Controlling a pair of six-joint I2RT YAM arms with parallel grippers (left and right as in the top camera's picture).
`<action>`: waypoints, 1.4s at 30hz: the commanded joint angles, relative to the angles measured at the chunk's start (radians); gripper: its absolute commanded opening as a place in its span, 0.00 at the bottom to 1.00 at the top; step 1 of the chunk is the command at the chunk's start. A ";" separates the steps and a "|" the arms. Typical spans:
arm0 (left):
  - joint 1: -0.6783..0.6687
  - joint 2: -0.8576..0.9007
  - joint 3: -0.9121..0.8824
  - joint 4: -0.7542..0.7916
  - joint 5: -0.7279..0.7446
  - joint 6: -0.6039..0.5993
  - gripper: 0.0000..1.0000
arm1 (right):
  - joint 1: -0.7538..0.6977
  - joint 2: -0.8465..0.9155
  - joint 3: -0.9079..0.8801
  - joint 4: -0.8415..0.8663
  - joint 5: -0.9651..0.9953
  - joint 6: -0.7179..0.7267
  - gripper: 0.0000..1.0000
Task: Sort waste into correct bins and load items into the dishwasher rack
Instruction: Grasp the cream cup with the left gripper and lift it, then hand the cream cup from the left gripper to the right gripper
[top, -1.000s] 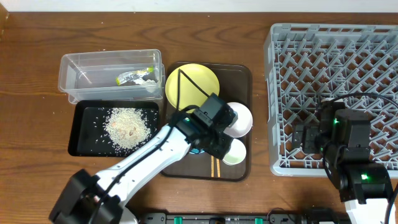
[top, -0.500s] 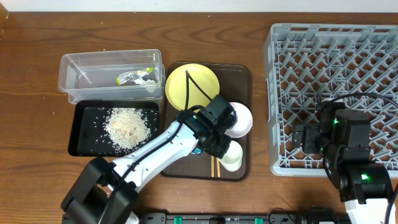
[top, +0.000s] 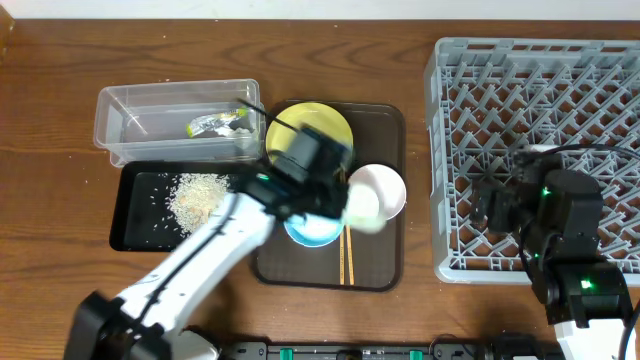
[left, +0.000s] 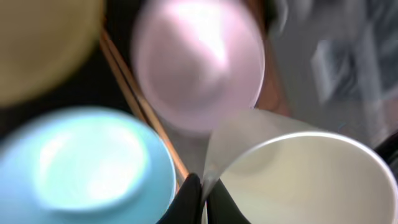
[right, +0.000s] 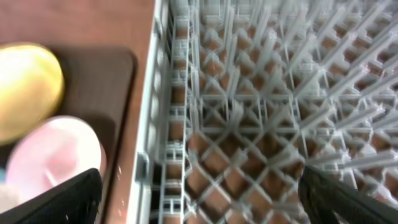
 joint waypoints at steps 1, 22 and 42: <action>0.130 -0.010 0.029 0.072 0.175 -0.157 0.06 | -0.009 -0.003 0.022 0.045 -0.076 0.034 0.99; 0.313 0.248 0.029 0.449 1.004 -0.547 0.06 | 0.010 0.331 0.017 0.190 -1.096 -0.277 0.99; 0.257 0.248 0.029 0.449 1.040 -0.562 0.06 | 0.157 0.435 0.017 0.584 -1.117 -0.190 0.91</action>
